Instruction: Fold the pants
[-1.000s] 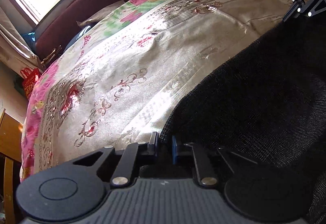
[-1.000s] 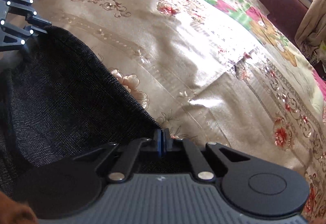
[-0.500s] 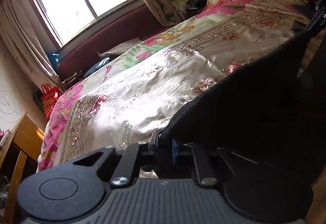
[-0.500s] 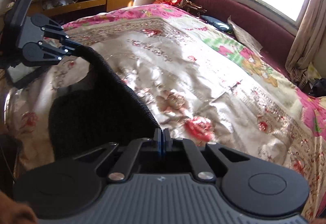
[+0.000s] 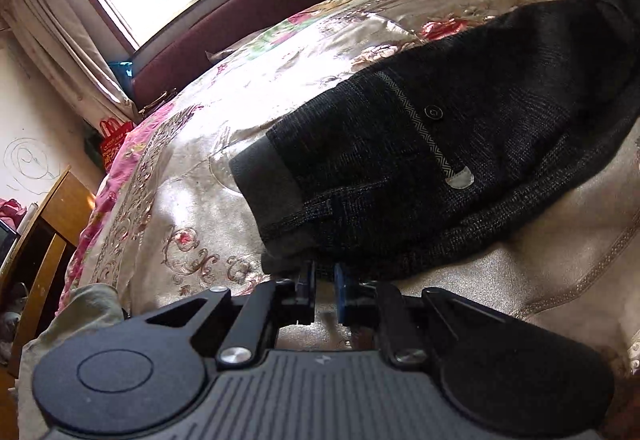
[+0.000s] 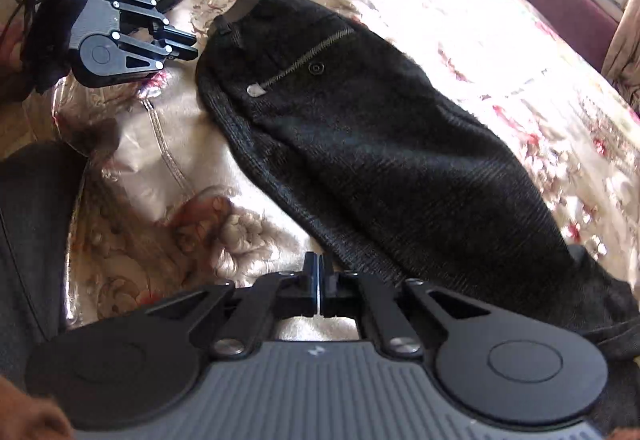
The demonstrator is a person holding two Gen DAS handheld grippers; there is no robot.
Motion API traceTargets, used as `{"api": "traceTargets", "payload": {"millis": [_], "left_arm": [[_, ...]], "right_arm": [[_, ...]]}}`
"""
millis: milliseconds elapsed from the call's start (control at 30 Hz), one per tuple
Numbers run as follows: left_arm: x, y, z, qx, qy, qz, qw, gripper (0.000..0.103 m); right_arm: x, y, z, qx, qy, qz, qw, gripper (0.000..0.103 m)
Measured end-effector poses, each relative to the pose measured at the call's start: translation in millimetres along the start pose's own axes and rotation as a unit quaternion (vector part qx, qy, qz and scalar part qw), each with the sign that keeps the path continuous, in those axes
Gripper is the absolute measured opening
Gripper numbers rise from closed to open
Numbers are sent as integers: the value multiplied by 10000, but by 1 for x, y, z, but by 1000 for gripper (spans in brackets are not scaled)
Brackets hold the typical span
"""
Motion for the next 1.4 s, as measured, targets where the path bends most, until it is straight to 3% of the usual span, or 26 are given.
{"api": "traceTargets", "payload": {"millis": [167, 300, 367, 533, 633, 667, 700, 867, 967, 1100, 1200, 1300, 1400], "left_arm": [[0, -8, -11, 137, 201, -85, 9997, 29], [6, -4, -15, 41, 380, -53, 9993, 29], [9, 1, -13, -15, 423, -7, 9991, 35], [8, 13, -1, -42, 336, 215, 9992, 37], [9, 22, -2, -66, 351, 403, 9986, 37], [11, 26, -5, -94, 410, 462, 9980, 37], [13, 30, -10, -136, 498, 512, 9973, 38], [27, 58, -28, -277, 898, 796, 9924, 52], [33, 72, -23, -131, 1003, 1069, 9891, 56], [38, 75, -13, 46, 1021, 1208, 9874, 59], [35, 74, -11, 67, 960, 1322, 9866, 60], [28, 66, -12, 182, 886, 1425, 9857, 60], [17, 41, -3, 888, 564, 1537, 9825, 60]], "right_arm": [[19, 6, 4, -428, 330, -501, 9973, 10], [18, 5, 19, -323, 249, -735, 9965, 18], [14, 2, 25, -292, 206, -901, 9953, 20], [14, 4, 51, -635, 235, -1158, 9910, 31], [22, 14, 56, -681, 318, -775, 9942, 24], [26, 16, 53, -598, 348, -580, 9959, 12], [28, 18, 46, -468, 378, -340, 9976, 9], [48, 32, 10, -53, 625, 491, 9968, 5], [60, 42, -7, 150, 699, 877, 9936, 5], [61, 41, -17, 363, 607, 1042, 9920, 5], [46, 27, -10, 304, 449, 713, 9960, 5], [23, 3, 5, 684, 94, 761, 9947, 0], [14, -21, 13, 778, 60, 517, 9956, 0]]}}
Point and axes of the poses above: each gripper's, at about its wrist camera, not at the fingertips, and z roughly the way its jaws point, y to its right, x to its top, the point moved 10 cm from there along z, roughly the way its jaws point, and after that the axes turned 7 degrees about z, right-handed, at the moved point
